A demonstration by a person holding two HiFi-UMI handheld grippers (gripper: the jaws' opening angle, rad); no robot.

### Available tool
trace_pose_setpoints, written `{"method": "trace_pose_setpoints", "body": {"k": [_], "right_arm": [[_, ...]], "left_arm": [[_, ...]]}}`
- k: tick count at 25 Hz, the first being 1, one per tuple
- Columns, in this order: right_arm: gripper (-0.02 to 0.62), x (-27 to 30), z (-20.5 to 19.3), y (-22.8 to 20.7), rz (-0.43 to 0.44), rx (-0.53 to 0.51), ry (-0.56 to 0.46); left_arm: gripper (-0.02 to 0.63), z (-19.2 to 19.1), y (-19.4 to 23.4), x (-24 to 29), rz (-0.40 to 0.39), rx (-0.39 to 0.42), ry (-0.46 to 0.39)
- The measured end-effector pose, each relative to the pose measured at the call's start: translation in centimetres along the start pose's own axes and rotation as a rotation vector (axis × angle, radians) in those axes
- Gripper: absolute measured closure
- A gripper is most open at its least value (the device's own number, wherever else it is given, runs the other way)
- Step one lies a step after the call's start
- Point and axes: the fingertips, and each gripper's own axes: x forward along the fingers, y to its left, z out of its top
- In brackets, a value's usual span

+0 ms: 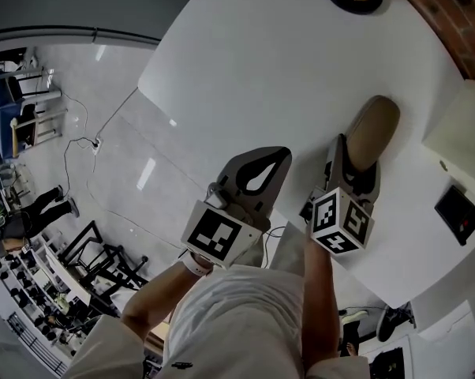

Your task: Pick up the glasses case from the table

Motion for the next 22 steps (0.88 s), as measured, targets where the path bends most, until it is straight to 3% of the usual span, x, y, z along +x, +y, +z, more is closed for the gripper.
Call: {"method": "trace_pose_setpoints", "body": {"k": [22], "right_arm": [[0.224, -5.1, 7.6, 2.6, 0.124, -0.107, -0.046]], "left_arm": [[0.604, 5.1, -2.8, -2.3, -0.024, 0.056, -0.029]]}}
